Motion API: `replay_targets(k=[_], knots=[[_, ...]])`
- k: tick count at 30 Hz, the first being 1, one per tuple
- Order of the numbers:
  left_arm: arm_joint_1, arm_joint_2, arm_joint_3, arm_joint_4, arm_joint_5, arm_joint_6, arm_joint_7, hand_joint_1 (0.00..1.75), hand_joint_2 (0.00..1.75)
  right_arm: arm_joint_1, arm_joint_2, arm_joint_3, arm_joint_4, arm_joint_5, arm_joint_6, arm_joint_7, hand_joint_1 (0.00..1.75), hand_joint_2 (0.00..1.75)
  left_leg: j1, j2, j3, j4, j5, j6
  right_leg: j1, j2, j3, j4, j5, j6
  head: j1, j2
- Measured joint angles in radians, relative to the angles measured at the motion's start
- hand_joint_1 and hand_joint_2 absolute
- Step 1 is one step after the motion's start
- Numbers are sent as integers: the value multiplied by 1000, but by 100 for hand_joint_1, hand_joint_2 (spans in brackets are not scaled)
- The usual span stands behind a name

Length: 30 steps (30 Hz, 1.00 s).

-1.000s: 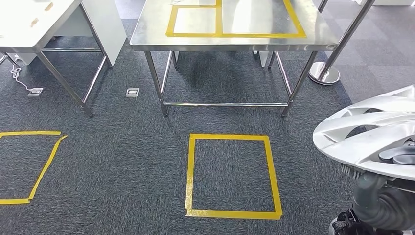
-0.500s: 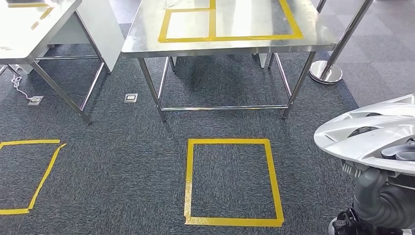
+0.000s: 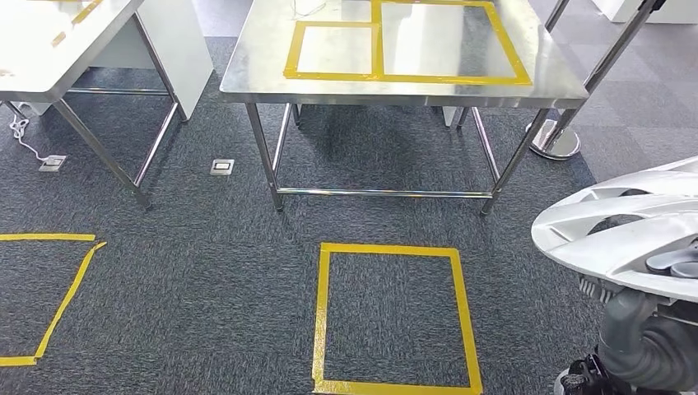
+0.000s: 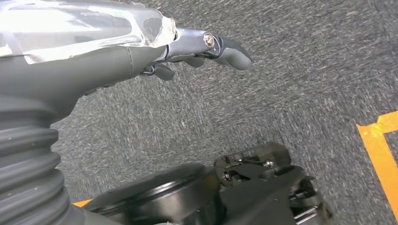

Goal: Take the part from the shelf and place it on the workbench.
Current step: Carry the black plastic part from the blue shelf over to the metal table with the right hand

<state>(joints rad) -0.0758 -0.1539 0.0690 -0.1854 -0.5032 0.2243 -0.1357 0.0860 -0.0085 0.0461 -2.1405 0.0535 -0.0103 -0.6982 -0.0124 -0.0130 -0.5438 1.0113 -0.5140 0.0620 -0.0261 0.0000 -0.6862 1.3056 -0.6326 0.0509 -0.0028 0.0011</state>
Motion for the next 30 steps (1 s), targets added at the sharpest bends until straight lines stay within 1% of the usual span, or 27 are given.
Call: replay_targets(k=[1, 2, 3, 4, 5, 6, 7, 8, 10, 11, 12, 14, 15, 16, 17, 18, 19, 20, 21, 22, 23, 24, 25, 26, 27, 29, 30], knots=[[1, 0, 0, 0, 0, 0, 0, 0, 175, 2, 0, 0, 0, -1, 0, 0, 175, 175, -1, -2, 8, 0, -7, 0, 0, 0, -9, -12, 15, -1, 1, 0], [2, 0, 0, 0, 0, 0, 1, 0, 175, 3, 0, 0, 0, -2, 0, 0, 175, 175, -2, -4, 18, 0, -15, -1, 1, 0, 0, -60, 52, -4, 1, 0], [3, 0, 0, 0, 0, 0, 1, 0, 175, 3, -1, 0, 0, -3, 0, 0, 175, 175, -2, -6, 28, 0, -23, -3, 1, 0, 19, -129, 103, -9, 2, 0], [3, 0, 0, 0, 0, 1, 1, 0, 175, 3, -1, 0, 0, -3, 0, 0, 175, 175, -3, -8, 37, 1, -32, -7, 3, 0, 37, -190, 137, -13, 3, 0], [2, 0, 0, 0, 0, 2, 1, 0, 175, 2, -2, 0, 0, -3, 0, 0, 175, 175, -5, -8, 43, 1, -41, -12, 5, 0, 51, -233, 157, -18, 3, 0], [2, 0, 0, 0, 1, 4, 1, 0, 175, 2, -3, 0, 0, -4, 0, 0, 175, 175, -5, -9, 46, 1, -48, -18, 7, 0, 59, -254, 167, -22, 3, 0], [3, 0, 0, 0, 1, 5, 1, 0, 175, 1, -3, 0, 1, -5, 0, 0, 175, 175, -6, -8, 50, 3, -51, -24, 9, 0, 62, -256, 160, -27, 2, 0], [2, 0, 0, 0, 1, 6, 2, 0, 175, -1, -3, 0, 1, -6, 0, 0, 175, 175, -6, -8, 54, 6, -54, -30, 8, 1, 69, -257, 164, -32, 2, 0], [2, 0, 0, 0, 2, 6, 3, 0, 175, -6, -3, 0, 1, -8, 0, 0, 175, 175, -5, -4, 50, 32, -59, -40, 3, 0, 85, -263, 164, -42, 0, 0], [1, 0, 0, 0, 2, 7, 3, 0, 175, -10, -3, 0, 1, -9, 0, 0, 175, 175, -4, -2, 31, 65, -70, -46, -1, 0, 94, -265, 160, -46, -2, 0], [1, 0, 0, 0, 2, 7, 4, 0, 175, -13, -3, 0, 1, -10, 0, 0, 175, 175, 0, 1, -1, 115, -89, -53, -2, -1, 99, -267, 156, -49, -4, 0], [0, 1, 1, 0, 3, 9, 3, 0, 175, -17, -3, 0, 2, -14, 1, 0, 175, 175, 8, 2, -82, 230, -134, -64, -5, -1, 108, -268, 145, -50, -7, 0], [-2, 1, 1, 0, 4, 10, 2, 0, 175, -17, -3, 0, 3, -16, 2, 0, 175, 175, 12, 3, -115, 265, -144, -68, -6, -1, 114, -268, 138, -48, -7, 0], [-3, 1, 1, 0, 5, 11, 1, 0, 175, -18, -3, 0, 4, -19, 3, 0, 175, 175, 15, 3, -131, 266, -131, -71, -8, -1, 122, -268, 131, -46, -8, 0], [-5, 1, 1, 0, 4, 13, 1, 0, 175, -19, -3, 0, 6, -21, 4, 0, 175, 175, 17, 4, -130, 232, -96, -72, -9, -1, 133, -268, 123, -44, -8, 0], [-4, 2, 1, 0, 4, 14, 1, 0, 175, -20, -3, 0, 7, -22, 5, 0, 175, 175, 19, 5, -112, 167, -44, -71, -11, -1, 145, -268, 115, -41, -9, 0], [-3, 2, 1, 0, 3, 16, 1, 0, 175, -21, -3, 0, 7, -23, 5, 0, 175, 175, 18, 7, -91, 105, -4, -69, -12, -1, 157, -270, 108, -37, -9, 0], [-2, 3, 1, 0, 3, 17, 1, 0, 175, -23, -3, 0, 8, -23, 6, 0, 175, 175, 15, 9, -77, 59, 8, -66, -13, 0, 164, -272, 102, -32, -11, 0], [-1, 3, 1, 0, 3, 18, 1, 0, 175, -25, -3, 0, 8, -23, 6, 1, 175, 175, 11, 11, -69, 34, 6, -60, -13, 0, 168, -275, 97, -25, -12, 0], [1, 4, 1, 0, 3, 18, 1, 0, 175, -26, -3, 0, 9, -23, 7, 1, 175, 175, 7, 11, -68, 30, -7, -51, -13, 1, 172, -274, 97, -17, -12, 0], [2, 4, 2, 0, 3, 18, 1, 0, 175, -28, -3, 0, 10, -24, 8, 1, 175, 175, 5, 11, -65, 26, -10, -41, -12, 0, 176, -272, 98, -9, -13, 0], [3, 4, 2, 0, 3, 18, 0, 0, 175, -28, -3, 0, 10, -25, 9, 2, 175, 175, 8, 9, -54, 20, 2, -31, -12, 0, 181, -266, 96, -1, -13, 0], [4, 3, 2, 0, 3, 18, 0, 0, 175, -29, -4, 0, 11, -26, 9, 2, 175, 175, 10, 8, -41, 15, 10, -23, -12, 0, 183, -251, 91, 4, -11, 0], [3, 3, 2, 0, 3, 18, -1, 0, 175, -32, -5, 0, 12, -26, 10, 2, 175, 175, 12, 8, -28, 13, 14, -18, -11, 0, 173, -223, 79, 6, -7, 0], [3, 2, 2, 0, 3, 19, -2, 0, 175, -34, -6, -1, 12, -26, 10, 2, 175, 175, 14, 8, -19, 11, 13, -15, -11, 0, 148, -176, 59, 5, -3, 0], [3, 1, 2, 0, 2, 19, -3, 0, 175, -37, -9, -1, 12, -24, 10, 1, 175, 175, 10, 7, -14, 11, 6, -7, -7, 0, 67, -54, 10, 6, 4, 0], [3, 1, 2, 0, 2, 18, -3, 0, 175, -36, -10, -1, 13, -23, 9, 1, 175, 175, 8, 6, -11, 11, 2, -5, -6, 0, 30, -12, -7, 6, 5, 0]])
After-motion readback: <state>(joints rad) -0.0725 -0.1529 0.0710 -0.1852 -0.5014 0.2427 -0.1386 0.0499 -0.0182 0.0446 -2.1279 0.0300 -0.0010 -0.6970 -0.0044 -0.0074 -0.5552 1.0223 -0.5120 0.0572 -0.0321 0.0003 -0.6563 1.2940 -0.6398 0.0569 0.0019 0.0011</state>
